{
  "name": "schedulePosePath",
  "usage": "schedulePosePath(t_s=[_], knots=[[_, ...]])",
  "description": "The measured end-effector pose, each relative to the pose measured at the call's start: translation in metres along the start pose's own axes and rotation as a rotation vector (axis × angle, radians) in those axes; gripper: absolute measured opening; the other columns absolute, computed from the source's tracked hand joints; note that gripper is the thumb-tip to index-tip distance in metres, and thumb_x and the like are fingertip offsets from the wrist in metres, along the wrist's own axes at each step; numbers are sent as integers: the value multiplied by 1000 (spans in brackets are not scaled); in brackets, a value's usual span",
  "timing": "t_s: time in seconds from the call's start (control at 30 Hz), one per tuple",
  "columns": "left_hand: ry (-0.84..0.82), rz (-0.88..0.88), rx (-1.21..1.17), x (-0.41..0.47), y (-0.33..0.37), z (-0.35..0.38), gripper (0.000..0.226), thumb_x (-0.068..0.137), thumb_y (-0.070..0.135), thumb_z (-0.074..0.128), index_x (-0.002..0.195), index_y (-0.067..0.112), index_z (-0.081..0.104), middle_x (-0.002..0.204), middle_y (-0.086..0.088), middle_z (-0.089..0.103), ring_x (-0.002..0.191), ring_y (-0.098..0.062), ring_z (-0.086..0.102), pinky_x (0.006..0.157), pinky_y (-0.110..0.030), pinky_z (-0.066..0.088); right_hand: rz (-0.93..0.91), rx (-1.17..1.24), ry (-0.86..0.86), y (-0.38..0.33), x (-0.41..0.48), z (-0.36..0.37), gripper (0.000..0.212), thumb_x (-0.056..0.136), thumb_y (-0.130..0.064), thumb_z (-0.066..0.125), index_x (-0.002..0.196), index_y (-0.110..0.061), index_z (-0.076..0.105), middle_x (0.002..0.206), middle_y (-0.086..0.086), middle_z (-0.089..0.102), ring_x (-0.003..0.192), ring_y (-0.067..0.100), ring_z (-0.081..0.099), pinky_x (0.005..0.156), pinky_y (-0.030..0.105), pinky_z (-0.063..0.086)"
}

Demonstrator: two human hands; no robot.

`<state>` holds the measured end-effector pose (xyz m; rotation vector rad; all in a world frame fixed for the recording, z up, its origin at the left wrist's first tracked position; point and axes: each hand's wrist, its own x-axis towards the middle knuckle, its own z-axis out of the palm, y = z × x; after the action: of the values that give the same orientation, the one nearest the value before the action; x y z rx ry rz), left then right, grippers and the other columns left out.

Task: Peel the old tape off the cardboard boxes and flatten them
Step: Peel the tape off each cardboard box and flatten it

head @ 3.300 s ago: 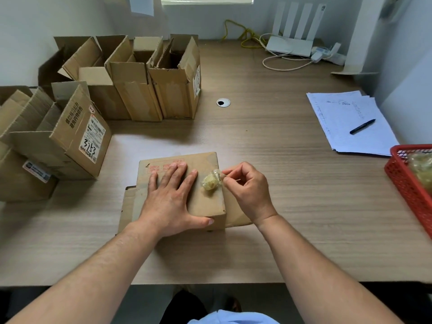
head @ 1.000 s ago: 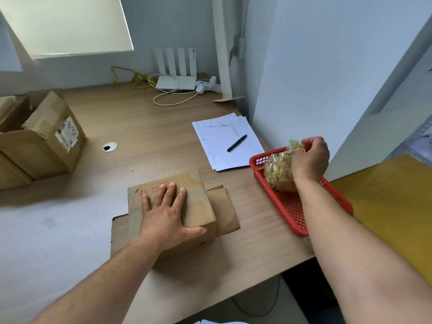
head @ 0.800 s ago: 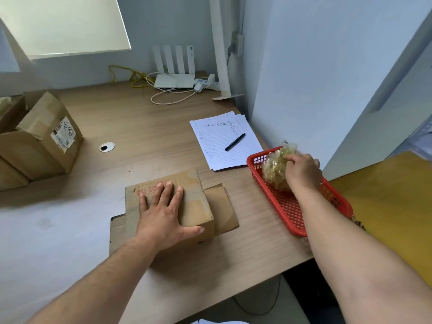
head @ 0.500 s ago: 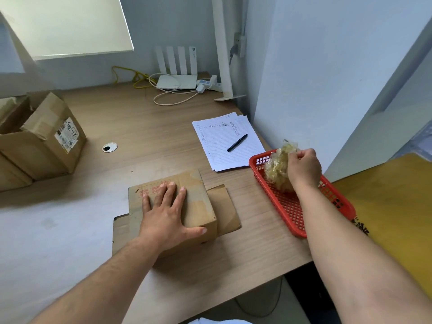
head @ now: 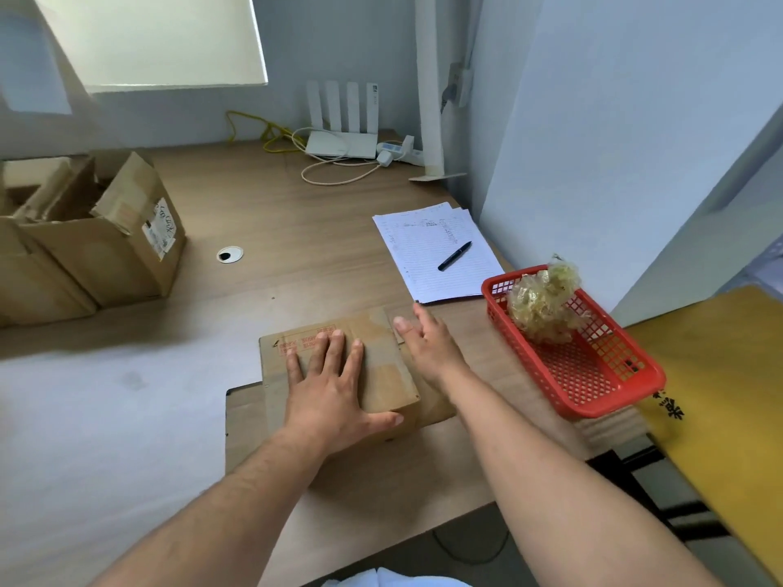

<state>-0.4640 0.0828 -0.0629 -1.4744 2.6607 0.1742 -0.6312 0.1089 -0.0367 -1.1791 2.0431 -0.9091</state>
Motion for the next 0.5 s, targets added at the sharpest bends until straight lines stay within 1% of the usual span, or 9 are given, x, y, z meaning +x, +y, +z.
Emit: schedulePosePath(t_s=[0.07, 0.13, 0.27, 0.37, 0.43, 0.5], knots=[[13, -9, 15, -10, -12, 2, 129, 47, 98, 15, 152, 27, -7, 160, -2, -15, 144, -21, -24, 109, -57, -19, 24, 11, -89, -2, -8, 22, 59, 99, -44, 39, 150, -17, 25, 154, 9, 27, 141, 22, 25, 115, 32, 19], [10, -18, 24, -19, -25, 3, 129, 47, 98, 13, 152, 26, -9, 160, -2, -16, 144, -21, -25, 108, -57, -20, 4, -4, -148, -3, -18, 44, 55, 101, -40, 36, 149, -16, 27, 155, 8, 26, 142, 18, 22, 114, 26, 15], [7, 4, 7, -37, -54, 2, 129, 48, 100, 7, 152, 27, -8, 160, -2, -15, 144, -19, -25, 111, -55, -19, 19, 111, -183, -13, -31, 77, 52, 102, -34, 36, 148, -12, 29, 154, 6, 30, 141, 16, 26, 115, 24, 18], [10, 41, -53, -52, -86, -2, 120, 54, 96, -4, 153, 29, -5, 161, 1, -11, 145, -14, -21, 113, -47, -19, 18, 129, -181, -22, -36, 93, 52, 102, -34, 36, 148, -12, 29, 154, 7, 31, 141, 17, 27, 114, 23, 19], [24, 0, -133, -65, -112, -3, 114, 59, 94, -7, 153, 30, -5, 161, 3, -11, 145, -12, -20, 114, -42, -18, 22, 145, -177, -25, -38, 99, 52, 102, -35, 36, 148, -14, 30, 153, 6, 33, 140, 17, 29, 114, 24, 20], [53, -112, -260, -81, -136, -1, 113, 60, 93, 0, 153, 29, -6, 161, 3, -14, 145, -12, -19, 115, -41, -14, 31, 187, -185, -26, -39, 100, 52, 101, -36, 37, 148, -15, 30, 151, 4, 35, 139, 16, 31, 115, 28, 22]])
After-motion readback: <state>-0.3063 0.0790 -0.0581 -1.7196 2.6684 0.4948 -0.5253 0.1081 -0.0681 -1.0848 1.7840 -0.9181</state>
